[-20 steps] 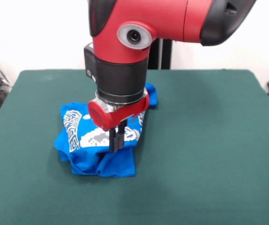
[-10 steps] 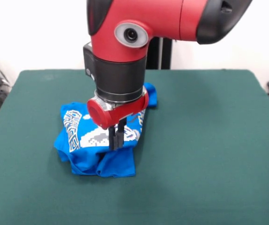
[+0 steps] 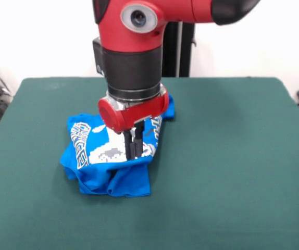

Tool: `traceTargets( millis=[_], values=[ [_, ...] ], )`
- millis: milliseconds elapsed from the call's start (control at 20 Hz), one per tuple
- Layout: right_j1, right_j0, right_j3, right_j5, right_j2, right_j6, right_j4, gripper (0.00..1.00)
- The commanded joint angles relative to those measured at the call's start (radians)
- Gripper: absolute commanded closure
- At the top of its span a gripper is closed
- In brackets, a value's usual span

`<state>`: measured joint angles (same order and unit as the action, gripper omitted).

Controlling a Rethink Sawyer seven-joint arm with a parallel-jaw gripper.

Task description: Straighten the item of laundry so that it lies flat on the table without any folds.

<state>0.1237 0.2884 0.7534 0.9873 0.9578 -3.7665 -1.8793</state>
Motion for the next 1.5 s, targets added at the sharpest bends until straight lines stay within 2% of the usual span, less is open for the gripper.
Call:
traceTargets(
  millis=[50, 300, 1150, 1500],
  values=[
    [0.028, 0.022, 0.069, -0.022, -0.115, 0.146, 0.045, 1.0],
    [0.059, 0.028, 0.07, -0.045, -0.095, 0.151, 0.02, 1.0],
    [0.132, 0.018, 0.072, -0.155, -0.146, 0.249, 0.045, 1.0],
    [0.092, -0.001, 0.151, -0.168, -0.232, 0.422, 0.094, 1.0]
  ],
)
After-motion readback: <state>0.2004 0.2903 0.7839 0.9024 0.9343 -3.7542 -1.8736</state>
